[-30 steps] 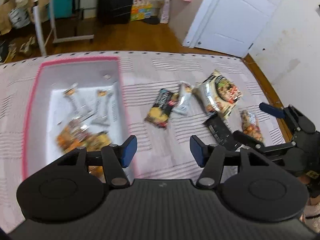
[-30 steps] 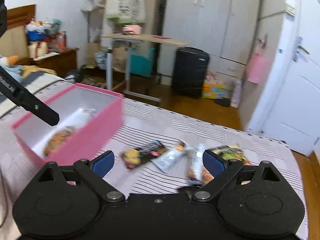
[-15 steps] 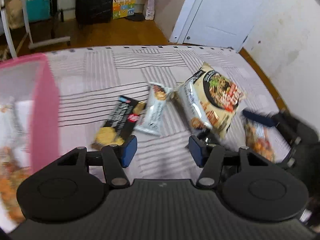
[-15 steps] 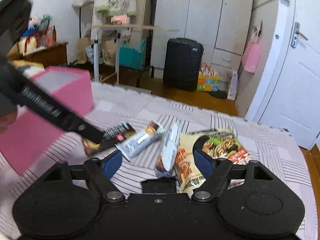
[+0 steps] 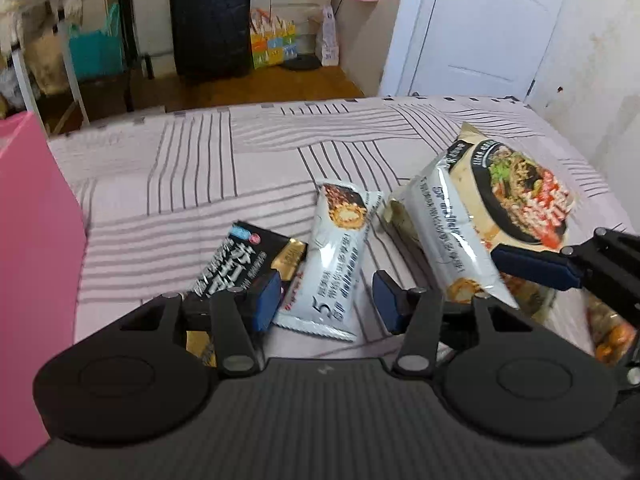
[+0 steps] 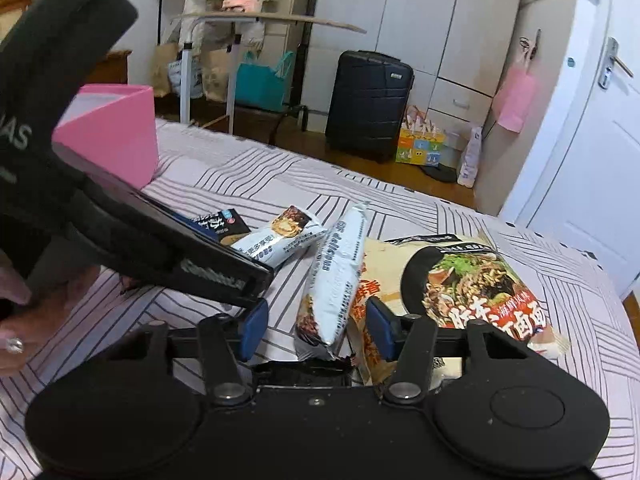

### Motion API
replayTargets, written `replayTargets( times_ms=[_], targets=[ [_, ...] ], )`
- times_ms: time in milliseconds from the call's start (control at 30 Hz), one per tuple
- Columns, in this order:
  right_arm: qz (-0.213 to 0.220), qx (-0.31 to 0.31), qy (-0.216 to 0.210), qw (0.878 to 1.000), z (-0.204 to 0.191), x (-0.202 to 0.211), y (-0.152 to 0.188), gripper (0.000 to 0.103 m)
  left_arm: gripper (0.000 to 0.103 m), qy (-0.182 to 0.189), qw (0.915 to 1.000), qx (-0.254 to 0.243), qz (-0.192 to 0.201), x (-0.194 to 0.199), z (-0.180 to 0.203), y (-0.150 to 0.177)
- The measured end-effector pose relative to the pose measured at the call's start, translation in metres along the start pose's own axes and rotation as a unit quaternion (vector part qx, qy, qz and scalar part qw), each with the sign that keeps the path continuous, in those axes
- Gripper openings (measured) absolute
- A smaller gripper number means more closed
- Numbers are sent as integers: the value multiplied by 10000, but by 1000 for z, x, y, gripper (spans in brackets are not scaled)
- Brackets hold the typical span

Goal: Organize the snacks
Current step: 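Close the left tool on a white biscuit stick while the right tool grasps another, then carry both white biscuit sticks in both tools over the pink box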

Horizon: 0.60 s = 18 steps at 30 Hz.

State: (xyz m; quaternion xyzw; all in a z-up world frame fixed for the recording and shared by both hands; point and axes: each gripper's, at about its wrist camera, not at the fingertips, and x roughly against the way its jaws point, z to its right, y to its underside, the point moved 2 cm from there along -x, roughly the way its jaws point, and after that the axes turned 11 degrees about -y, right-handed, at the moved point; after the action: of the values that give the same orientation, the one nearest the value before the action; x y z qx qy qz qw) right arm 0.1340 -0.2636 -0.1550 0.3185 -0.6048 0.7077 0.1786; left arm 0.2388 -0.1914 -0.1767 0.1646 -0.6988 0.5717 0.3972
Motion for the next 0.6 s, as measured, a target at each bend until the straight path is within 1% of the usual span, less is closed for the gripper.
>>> replayTargets(
  times_ms=[33, 100, 167, 233, 267, 300, 333, 367, 400, 467, 533, 600],
  targets=[
    [-83, 28, 37, 10000, -1, -2, -1, 39, 50, -52, 10000, -58, 25, -1, 2, 0],
    [-138, 52, 253, 9996, -2, -4, -2, 33, 50, -57, 10000, -7, 30, -3, 4, -4],
    [-101, -6, 399, 9992, -4, 0, -3, 32, 50, -58, 10000, 75, -10, -8, 5, -10],
    [-12, -212, 256, 9994, -5, 5, -3, 30, 50, -104, 9999, -40, -39, -9, 7, -10],
    [11, -314, 215, 9993, -5, 6, -3, 30, 47, -141, 9998, -96, -55, -9, 8, -11],
    [43, -426, 210, 9989, -5, 8, -2, 30, 40, -196, 9997, -154, -78, -8, 8, -11],
    [90, -539, 211, 9983, -4, 10, -1, 30, 35, -288, 9993, -228, -103, -8, 8, -11],
    [140, -679, 184, 9974, -3, 12, 0, 30, 26, -325, 9989, -295, -132, -7, 8, -11],
    [179, -841, 132, 9962, -2, 15, 1, 30, 25, -263, 9992, -266, -153, -4, 6, -11],
    [230, -1068, 91, 9940, -1, 19, 3, 30, 23, -226, 9995, -33, -219, 0, -1, -10],
    [107, -1114, 128, 9936, -3, 22, 2, 30, 22, -214, 9992, 124, -305, 4, -8, -9],
    [6, -1196, 157, 9927, -7, 24, 0, 30, 22, -64, 9986, 341, -409, 9, -16, -7]
  ],
)
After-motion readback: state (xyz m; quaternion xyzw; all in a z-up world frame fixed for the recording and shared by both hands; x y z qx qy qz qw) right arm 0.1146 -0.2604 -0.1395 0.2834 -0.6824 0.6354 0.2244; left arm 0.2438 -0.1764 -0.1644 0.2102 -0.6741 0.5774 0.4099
